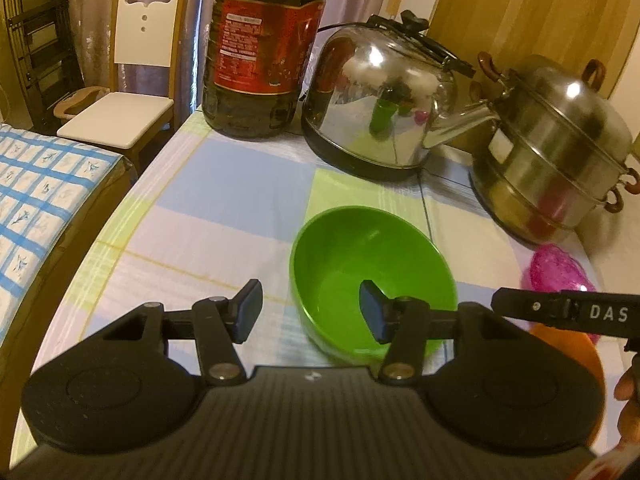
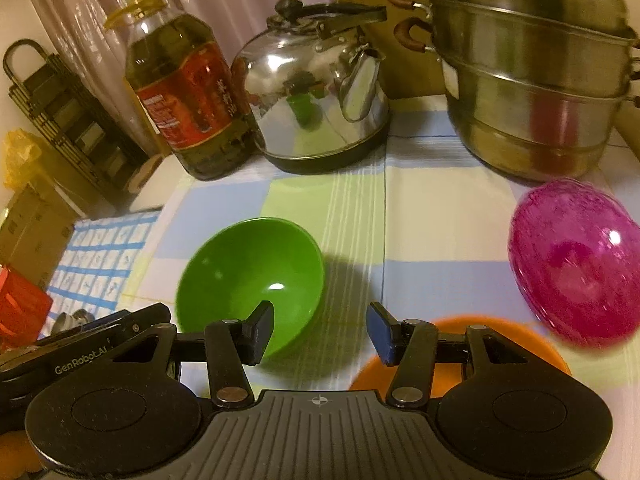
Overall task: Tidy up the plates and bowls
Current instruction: 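Close the left gripper on the green bowl rim while the right gripper grips beside it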
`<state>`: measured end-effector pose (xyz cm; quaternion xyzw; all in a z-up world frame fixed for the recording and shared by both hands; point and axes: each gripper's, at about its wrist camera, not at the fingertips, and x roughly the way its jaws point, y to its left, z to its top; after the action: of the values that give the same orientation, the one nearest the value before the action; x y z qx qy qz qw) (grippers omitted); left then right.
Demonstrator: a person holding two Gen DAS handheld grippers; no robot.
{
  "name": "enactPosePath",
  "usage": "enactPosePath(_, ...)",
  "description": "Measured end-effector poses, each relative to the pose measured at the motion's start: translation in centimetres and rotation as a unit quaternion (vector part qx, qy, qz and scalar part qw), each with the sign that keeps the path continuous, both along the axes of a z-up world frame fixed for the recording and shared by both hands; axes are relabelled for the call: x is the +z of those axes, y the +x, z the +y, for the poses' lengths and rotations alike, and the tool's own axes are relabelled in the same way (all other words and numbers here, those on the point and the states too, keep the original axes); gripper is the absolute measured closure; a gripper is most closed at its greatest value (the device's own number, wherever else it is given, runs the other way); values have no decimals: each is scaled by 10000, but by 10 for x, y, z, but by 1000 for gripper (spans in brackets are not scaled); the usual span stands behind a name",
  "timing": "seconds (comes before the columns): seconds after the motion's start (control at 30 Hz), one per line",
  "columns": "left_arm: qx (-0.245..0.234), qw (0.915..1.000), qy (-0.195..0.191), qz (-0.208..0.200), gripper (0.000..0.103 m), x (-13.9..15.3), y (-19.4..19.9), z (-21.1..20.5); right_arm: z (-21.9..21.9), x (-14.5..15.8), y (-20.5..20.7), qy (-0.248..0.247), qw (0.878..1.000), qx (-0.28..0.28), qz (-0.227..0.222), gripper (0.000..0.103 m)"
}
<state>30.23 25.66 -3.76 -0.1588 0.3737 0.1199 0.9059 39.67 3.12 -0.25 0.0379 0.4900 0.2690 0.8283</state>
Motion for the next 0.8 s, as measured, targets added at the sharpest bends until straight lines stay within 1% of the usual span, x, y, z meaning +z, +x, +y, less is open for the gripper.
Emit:
enactPosePath(0.1,77,10000,4,-13,56,-11,12,8,10,-15,14,-139,9999,56,66,51)
enactPosePath(0.2,173,9998,-53,-34,56,-21,20,17,16,-27,24,-248,9995,60,169,51)
enactPosePath(0.27,197,9997,-108,-26,58,-26,24,22,19,-34,32,-295,9993,77,212,51)
enactPosePath(0.47,160,9996,-209,26,68,-38,34,30,27,-45,45,-416,9985,125,344,51)
enactPosePath(0.53,98,9997,-222,57,74,-40,37,29,30,-48,48,-460,9981,160,387,51)
enactPosePath(0.6,40,9997,-236,79,76,-41,40,28,35,-51,50,-512,9976,198,419,52)
enactPosePath(0.67,-1,9997,-217,102,80,-42,42,26,37,-54,51,-505,9973,245,483,54)
enactPosePath(0.73,-42,9997,-204,138,85,-43,45,24,40,-57,51,-574,9964,299,548,61)
enactPosePath(0.8,-53,9996,-212,182,89,-46,46,24,43,-61,51,-610,9957,351,601,65)
